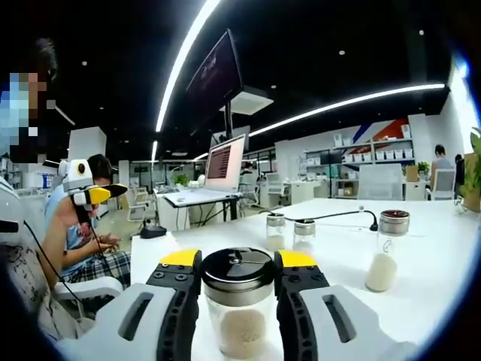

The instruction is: Rotate the seasoning bottle until the label or dispensing opening points toward the visible target arrow and the bottle remains upright within the marked orientation range

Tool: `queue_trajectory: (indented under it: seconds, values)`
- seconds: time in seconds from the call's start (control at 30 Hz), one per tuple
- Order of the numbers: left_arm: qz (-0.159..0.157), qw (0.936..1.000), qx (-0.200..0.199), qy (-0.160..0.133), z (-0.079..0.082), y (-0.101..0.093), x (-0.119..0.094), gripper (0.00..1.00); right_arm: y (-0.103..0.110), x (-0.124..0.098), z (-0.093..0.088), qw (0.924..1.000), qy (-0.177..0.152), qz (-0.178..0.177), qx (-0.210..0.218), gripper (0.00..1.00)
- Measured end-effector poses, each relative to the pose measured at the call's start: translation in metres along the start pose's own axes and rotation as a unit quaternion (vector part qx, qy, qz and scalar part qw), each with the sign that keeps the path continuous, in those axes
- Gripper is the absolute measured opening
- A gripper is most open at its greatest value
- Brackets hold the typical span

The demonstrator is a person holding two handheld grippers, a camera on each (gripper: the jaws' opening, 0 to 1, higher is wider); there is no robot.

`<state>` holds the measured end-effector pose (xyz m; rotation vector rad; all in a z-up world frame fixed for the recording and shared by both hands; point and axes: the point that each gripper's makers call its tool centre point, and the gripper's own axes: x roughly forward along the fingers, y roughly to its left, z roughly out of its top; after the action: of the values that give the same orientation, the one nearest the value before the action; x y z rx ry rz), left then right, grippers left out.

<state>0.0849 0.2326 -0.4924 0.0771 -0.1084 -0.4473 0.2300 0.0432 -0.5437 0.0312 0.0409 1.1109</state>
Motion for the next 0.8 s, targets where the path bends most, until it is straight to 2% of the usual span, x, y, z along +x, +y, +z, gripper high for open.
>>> queue_trajectory:
  seconds: [0.6, 0.8]
  values:
    - [-0.005, 1.0000, -0.003, 0.003, -0.0025, 0.0003, 0.0025, 0.31, 0.0002, -0.0016, -0.0010, 0.9976, 0.001, 0.070, 0.004, 0.37]
    - [-0.007, 1.0000, -0.005, 0.005, -0.0041, -0.0005, 0.0036, 0.31, 0.0019, -0.0015, -0.0014, 0.9950, 0.011, 0.099, 0.002, 0.37]
